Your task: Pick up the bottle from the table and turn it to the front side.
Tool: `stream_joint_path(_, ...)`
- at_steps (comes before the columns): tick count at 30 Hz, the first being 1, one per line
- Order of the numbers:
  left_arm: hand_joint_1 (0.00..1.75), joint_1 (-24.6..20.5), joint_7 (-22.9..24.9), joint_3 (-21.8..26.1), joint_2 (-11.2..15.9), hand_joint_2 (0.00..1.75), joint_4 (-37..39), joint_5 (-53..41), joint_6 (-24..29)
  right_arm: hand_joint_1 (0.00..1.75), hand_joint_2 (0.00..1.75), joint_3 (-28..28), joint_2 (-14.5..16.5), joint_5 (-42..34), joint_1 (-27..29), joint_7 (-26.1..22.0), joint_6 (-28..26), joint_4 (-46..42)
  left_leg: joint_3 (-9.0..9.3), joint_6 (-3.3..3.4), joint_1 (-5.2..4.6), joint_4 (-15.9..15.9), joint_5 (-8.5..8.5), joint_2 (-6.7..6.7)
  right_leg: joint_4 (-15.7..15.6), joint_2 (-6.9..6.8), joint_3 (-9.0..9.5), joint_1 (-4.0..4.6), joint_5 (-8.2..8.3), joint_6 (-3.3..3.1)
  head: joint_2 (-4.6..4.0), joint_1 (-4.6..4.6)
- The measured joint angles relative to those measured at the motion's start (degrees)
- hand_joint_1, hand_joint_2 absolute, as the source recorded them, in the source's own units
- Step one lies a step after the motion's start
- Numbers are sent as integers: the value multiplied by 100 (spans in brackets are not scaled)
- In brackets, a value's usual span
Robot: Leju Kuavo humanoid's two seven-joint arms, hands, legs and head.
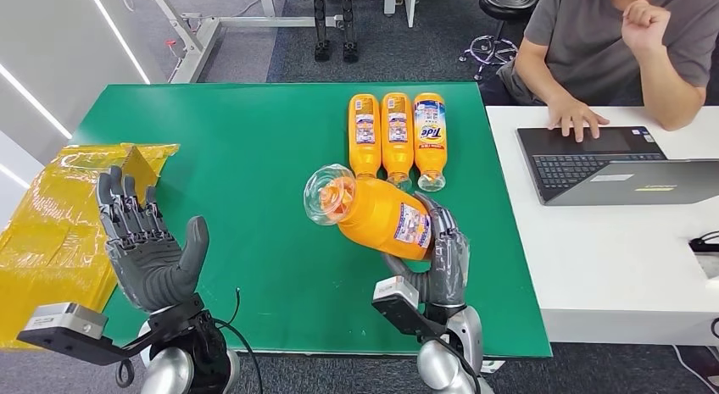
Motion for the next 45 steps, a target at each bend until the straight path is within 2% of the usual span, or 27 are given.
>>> stream_joint_path(11,0,-128,0,-9,-48,175,163,57,-197,175,175,-328,0,138,378,-77,-1,-318,0,3,-1,0,-3,1,-1,0,0,0,-2,3,0,1)
stream_joint_path(15,0,-174,0,-40,-82,175,370,107,-532,175,175,-375,-7,-83,324,-66,12,-325,0,4,-1,0,-3,2,-1,1,1,0,-2,3,0,0)
stream_joint_path(18,0,-284,0,-145,-122,175,652,134,-921,175,175,-230,-37,-354,102,107,176,-202,0,4,-1,0,-2,7,0,4,1,0,0,2,0,1)
stream_joint_path(21,0,-406,0,-238,-180,175,915,156,-1204,175,175,12,-66,-484,-191,346,595,-8,1,4,-1,1,-2,11,0,8,1,-1,3,1,0,1)
stream_joint_path(28,0,-686,0,-290,-281,175,1456,362,-1573,175,175,573,-80,-517,-985,756,1487,455,2,3,0,2,-1,13,5,11,-1,-1,3,-1,0,-1)
stream_joint_path(33,0,-693,0,-240,-339,175,1532,331,-1629,175,175,775,-57,-629,-1458,882,1921,826,-2,3,0,2,-2,8,4,7,0,0,2,0,0,1)
stream_joint_path(38,0,-699,0,-126,-395,175,1534,305,-1559,175,175,945,95,-617,-1884,945,2370,1327,-2,3,0,2,-2,9,4,7,0,-1,2,0,0,1)
stream_joint_path(45,0,-711,0,-6,-409,175,1534,234,-1363,175,175,1145,315,-703,-2181,1007,2803,2145,-2,3,0,2,-2,7,4,5,0,0,1,0,0,0)
